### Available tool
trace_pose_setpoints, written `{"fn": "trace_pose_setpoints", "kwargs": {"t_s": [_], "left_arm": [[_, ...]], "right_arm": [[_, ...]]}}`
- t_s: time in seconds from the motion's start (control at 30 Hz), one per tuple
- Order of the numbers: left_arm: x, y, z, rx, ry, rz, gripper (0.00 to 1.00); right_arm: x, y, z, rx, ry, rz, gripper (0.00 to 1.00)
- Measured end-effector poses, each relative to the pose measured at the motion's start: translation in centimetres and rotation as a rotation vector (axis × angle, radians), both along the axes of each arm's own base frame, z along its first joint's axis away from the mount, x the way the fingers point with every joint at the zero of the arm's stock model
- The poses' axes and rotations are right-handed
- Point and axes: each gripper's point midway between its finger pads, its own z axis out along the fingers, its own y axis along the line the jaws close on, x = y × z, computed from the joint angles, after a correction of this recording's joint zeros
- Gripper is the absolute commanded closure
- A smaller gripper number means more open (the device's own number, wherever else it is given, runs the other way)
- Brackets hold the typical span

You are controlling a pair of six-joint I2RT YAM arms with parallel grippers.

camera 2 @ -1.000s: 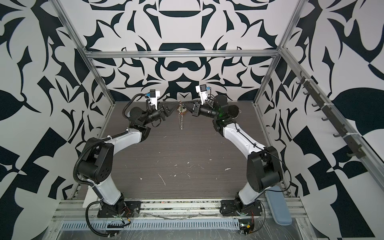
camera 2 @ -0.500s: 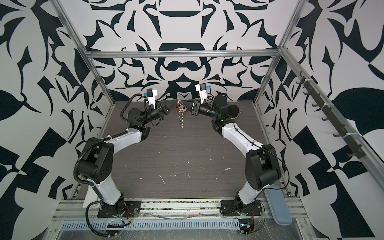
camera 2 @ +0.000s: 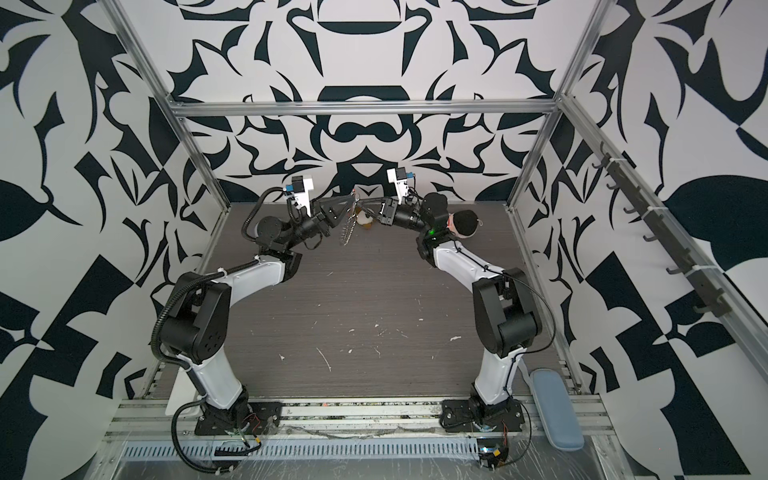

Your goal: Put the keys on the keyring

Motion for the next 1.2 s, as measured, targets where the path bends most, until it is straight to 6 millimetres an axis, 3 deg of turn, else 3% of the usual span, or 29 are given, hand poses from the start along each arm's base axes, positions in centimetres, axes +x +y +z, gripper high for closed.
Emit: {"fn": "trace_pose_setpoints", "kwargs": {"t_s": [0.4,0.73,0.97,1.2], "left_arm": [[-0.2,0.0,0.0,0.004,-0.013,-0.004,1.0],[-0.6,-0.1,0.0,0.009,-0.018,-0.026,1.0],[-0.8,-0.3,-0.1,0.014,-0.006,-0.048,1.0],[-1.0,-0.3,-0.2,0.015,0.009,-0.065,1.0]], "right_arm": [[-0.4,-1.0,-0.3,-0.126,-0.016,-0.089,0.68],[-1.4,-3.6,3.1,-0.322,-0.201,-0.272,0.63],[-0.8,-3.2,3.6,-0.335,-0.239,-0.258,0.65],[-0.5,-2.4,2.7,-0.325,-0.228,-0.203,0.69]]}}
